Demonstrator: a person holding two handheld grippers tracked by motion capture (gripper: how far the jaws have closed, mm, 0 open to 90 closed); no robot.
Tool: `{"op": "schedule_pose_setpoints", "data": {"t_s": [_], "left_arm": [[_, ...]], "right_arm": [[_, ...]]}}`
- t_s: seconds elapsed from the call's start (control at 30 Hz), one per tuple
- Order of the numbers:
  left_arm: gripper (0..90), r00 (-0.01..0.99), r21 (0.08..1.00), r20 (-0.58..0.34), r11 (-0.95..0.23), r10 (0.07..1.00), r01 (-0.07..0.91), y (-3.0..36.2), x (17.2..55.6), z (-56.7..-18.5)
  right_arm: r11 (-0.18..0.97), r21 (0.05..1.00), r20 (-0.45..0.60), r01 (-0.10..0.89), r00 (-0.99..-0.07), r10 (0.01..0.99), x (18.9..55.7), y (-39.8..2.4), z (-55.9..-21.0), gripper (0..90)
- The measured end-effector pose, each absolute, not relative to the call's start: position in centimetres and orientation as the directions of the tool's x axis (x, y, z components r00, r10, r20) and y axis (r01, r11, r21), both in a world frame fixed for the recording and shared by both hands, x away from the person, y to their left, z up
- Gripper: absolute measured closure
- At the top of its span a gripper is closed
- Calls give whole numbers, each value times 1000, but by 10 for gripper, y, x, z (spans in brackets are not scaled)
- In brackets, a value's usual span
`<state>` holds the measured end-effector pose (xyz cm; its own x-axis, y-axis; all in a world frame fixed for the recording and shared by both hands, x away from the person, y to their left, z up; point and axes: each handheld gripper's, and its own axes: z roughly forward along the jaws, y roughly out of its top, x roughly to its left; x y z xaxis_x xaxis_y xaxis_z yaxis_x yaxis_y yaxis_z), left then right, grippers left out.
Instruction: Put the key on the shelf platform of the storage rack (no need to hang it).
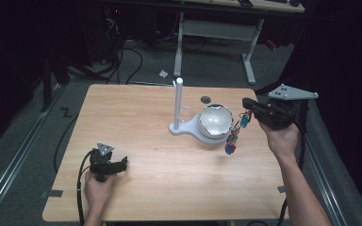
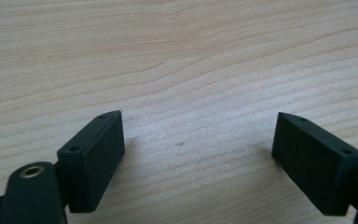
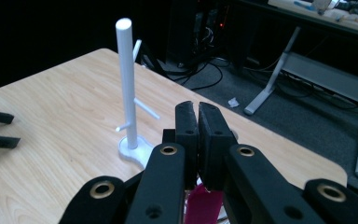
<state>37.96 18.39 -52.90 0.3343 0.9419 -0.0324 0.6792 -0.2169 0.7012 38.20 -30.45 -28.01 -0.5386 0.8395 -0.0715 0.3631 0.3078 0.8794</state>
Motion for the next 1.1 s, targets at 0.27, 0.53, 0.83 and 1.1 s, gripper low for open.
{"op": "schedule_pose_setpoints", "data": {"t_s": [0.27,0.53,0.83,1.1], "left_arm": [[173,334,701,-32,-217,942,679,184,380,-529],[173,334,701,-32,-217,942,679,184,380,-529],[173,335,701,-33,-217,942,679,184,380,-529],[173,335,701,-33,-217,942,679,184,380,-529]], "right_arm": [[298,879,-63,372,-530,846,402,-301,-266,880],[285,883,-51,372,-528,848,419,-295,-260,879],[277,879,-36,388,-525,851,434,-286,-261,879],[274,868,-30,414,-507,861,450,-278,-271,879]]}}
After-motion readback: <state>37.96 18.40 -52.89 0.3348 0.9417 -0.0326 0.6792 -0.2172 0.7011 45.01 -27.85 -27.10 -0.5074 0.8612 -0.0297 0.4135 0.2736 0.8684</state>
